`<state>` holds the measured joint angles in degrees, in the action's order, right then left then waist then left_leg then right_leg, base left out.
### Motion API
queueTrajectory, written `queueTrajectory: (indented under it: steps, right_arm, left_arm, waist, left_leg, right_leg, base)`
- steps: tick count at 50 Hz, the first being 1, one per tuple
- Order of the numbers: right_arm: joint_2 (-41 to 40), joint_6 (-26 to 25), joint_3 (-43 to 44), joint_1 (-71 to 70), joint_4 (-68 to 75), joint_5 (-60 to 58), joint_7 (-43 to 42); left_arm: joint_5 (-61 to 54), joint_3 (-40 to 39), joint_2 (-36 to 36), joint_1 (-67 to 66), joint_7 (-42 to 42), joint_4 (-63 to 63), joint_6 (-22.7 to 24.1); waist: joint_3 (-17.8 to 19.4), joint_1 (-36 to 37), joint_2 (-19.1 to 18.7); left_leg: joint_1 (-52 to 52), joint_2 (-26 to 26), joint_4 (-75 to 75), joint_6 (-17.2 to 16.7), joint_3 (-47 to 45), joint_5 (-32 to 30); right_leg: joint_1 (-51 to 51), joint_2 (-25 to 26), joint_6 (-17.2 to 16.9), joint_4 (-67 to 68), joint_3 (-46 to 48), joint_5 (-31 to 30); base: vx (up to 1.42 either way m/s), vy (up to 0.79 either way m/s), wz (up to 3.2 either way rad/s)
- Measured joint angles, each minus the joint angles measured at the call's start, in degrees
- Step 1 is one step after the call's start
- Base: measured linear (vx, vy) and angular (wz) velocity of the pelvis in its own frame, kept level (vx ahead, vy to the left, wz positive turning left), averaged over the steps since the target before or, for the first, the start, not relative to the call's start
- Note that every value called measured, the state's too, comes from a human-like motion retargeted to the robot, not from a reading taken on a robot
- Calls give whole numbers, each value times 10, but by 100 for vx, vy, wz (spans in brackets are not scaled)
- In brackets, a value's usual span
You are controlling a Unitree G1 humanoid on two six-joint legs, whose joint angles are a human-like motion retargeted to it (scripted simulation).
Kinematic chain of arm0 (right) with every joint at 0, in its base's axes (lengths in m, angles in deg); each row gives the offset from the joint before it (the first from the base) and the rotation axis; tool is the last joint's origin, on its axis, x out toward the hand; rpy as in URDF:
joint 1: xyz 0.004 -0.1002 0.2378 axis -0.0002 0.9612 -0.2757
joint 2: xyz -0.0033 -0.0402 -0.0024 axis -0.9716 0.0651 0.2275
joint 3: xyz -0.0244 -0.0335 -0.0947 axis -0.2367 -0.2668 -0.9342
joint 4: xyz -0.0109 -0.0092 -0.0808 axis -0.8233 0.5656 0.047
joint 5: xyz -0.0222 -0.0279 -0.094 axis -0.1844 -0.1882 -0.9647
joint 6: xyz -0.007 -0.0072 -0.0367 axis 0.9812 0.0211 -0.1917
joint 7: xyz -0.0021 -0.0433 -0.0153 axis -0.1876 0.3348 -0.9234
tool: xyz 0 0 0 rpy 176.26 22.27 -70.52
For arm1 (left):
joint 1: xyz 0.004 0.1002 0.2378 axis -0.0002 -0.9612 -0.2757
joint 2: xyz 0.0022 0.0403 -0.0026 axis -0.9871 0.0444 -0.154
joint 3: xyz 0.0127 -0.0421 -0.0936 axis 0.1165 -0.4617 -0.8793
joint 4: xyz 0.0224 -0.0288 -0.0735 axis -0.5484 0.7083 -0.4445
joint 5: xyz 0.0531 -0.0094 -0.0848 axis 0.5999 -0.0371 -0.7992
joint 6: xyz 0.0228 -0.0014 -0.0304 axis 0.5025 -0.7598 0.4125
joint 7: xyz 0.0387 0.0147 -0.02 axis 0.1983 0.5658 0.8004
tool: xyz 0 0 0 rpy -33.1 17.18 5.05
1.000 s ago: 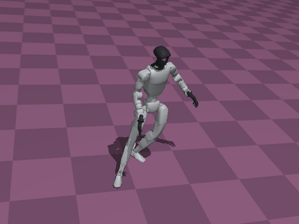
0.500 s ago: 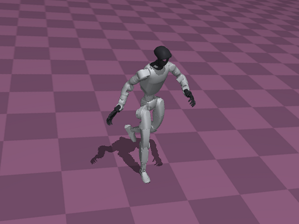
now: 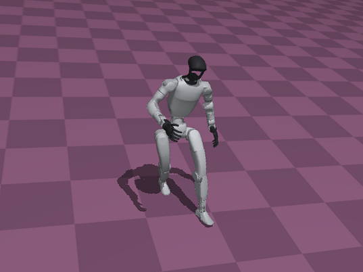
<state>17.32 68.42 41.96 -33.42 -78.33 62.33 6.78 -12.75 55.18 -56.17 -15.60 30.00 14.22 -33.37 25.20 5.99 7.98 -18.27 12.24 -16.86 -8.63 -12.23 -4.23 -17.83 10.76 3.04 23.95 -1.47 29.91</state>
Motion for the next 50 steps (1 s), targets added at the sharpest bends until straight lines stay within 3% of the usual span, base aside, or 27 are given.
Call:
queueTrajectory:
  steps: [3,5,8,10,13,15,17,20,23,26,28,30,33,35,38,41,46,48,50]
  right_arm:
    - [55,13,-9,-92,-32,-7,-39]
    - [76,19,-19,-145,-53,-19,-60]
    - [75,19,-25,-191,-79,-42,-68]
    - [54,17,-23,-194,-102,-55,-62]
    - [12,16,-12,-161,-146,-61,-41]
    - [-23,8,-10,-124,-161,-66,-24]
    - [-66,-8,-20,-70,-144,-77,-21]
    - [-124,-38,-36,44,-78,-97,-35]
    - [-153,-45,-14,168,-6,-71,-43]
    - [-155,-34,46,273,26,-16,-41]
    - [-154,-29,95,328,29,16,-35]
    - [-157,-31,136,368,29,30,-37]
    - [-156,-30,170,378,35,38,-70]
    - [-158,-25,179,370,38,47,-91]
    - [-157,-12,189,355,41,77,-95]
    - [-140,-14,209,338,56,99,-59]
    - [-82,2,237,375,43,130,-53]
    - [-65,11,263,404,42,133,-60]
    - [-49,13,284,431,39,126,-70]
  left_arm:
    - [-105,-37,-8,-49,27,-29,39]
    - [-184,-95,-5,-95,41,-41,58]
    - [-236,-202,8,-170,46,-39,62]
    - [-219,-273,23,-221,44,-24,50]
    - [-172,-344,50,-259,47,31,24]
    - [-130,-353,63,-253,40,87,-4]
    - [-53,-322,70,-226,9,137,-39]
    - [104,-247,83,-190,-47,131,-64]
    - [163,-179,88,-169,-69,9,-28]
    - [127,-126,65,-146,-70,-148,20]
    - [93,-99,23,-120,-60,-249,37]
    - [95,-84,-28,-89,-43,-330,43]
    - [124,-74,-109,-24,-17,-396,45]
    - [128,-69,-159,19,-2,-413,39]
    - [114,-60,-230,82,-8,-418,38]
    - [79,-23,-316,175,-31,-413,43]
    - [18,169,-451,397,-41,-450,67]
    - [-2,336,-440,586,-10,-438,76]
    - [-20,395,-414,685,36,-445,79]
  waist:
    - [-54,74,-12]
    - [-106,141,-5]
    - [-184,213,13]
    - [-222,245,8]
    - [-219,261,-32]
    - [-197,265,-54]
    - [-180,264,-59]
    - [-184,246,-76]
    - [-193,206,-121]
    - [-195,136,-156]
    - [-192,89,-159]
    - [-184,42,-154]
    - [-155,-19,-157]
    - [-131,-53,-154]
    - [-112,-106,-152]
    - [-111,-156,-144]
    - [-155,-270,-135]
    - [-164,-309,-137]
    - [-173,-336,-142]
  left_leg:
    - [-13,14,107,-17,-75,-60]
    - [-2,6,184,-44,-161,-85]
    - [10,-37,217,-64,-275,-88]
    - [37,-54,216,-53,-275,-77]
    - [92,-54,188,0,-215,-19]
    - [127,-41,148,32,-217,46]
    - [140,-36,103,38,-229,105]
    - [137,-34,53,20,-219,159]
    - [158,-54,72,2,-177,172]
    - [165,-89,68,-20,-108,182]
    - [166,-120,59,-24,-61,193]
    - [176,-159,44,0,-32,207]
    - [232,-195,53,-11,15,217]
    - [279,-216,57,1,25,226]
    - [326,-227,50,0,45,238]
    - [327,-222,12,-5,54,256]
    - [320,-237,-2,2,108,241]
    - [342,-238,6,3,152,215]
    - [352,-238,5,-13,181,182]
  right_leg:
    - [-3,13,-23,-3,-62,-14]
    - [-16,3,-44,-36,-109,-57]
    - [-44,-27,-88,-113,-161,-176]
    - [-77,-41,-116,-163,-203,-263]
    - [-121,-58,-153,-169,-207,-339]
    - [-106,-85,-163,-94,-133,-336]
    - [-36,-151,-141,27,-16,-283]
    - [59,-250,-75,108,130,-198]
    - [91,-282,-49,36,225,-155]
    - [105,-282,-76,-92,270,-176]
    - [155,-300,-125,-102,252,-194]
    - [197,-322,-159,-120,209,-216]
    - [217,-328,-168,-188,150,-286]
    - [239,-334,-177,-199,137,-331]
    - [264,-325,-179,-219,209,-359]
    - [304,-292,-180,-225,339,-356]
    - [341,-271,-180,-218,511,-334]
    - [305,-260,-178,-228,548,-308]
    - [283,-239,-159,-235,529,-282]
  base:
    - [79,2,-181]
    - [94,8,-206]
    - [101,19,-142]
    - [102,26,-111]
    - [95,31,-68]
    - [84,31,-50]
    - [71,32,-30]
    - [61,35,28]
    - [56,35,116]
    - [54,27,212]
    - [53,16,224]
    - [54,11,194]
    - [54,5,122]
    - [56,2,58]
    - [54,-1,47]
    - [49,-14,43]
    - [55,-6,125]
    - [70,3,202]
    - [67,-10,133]
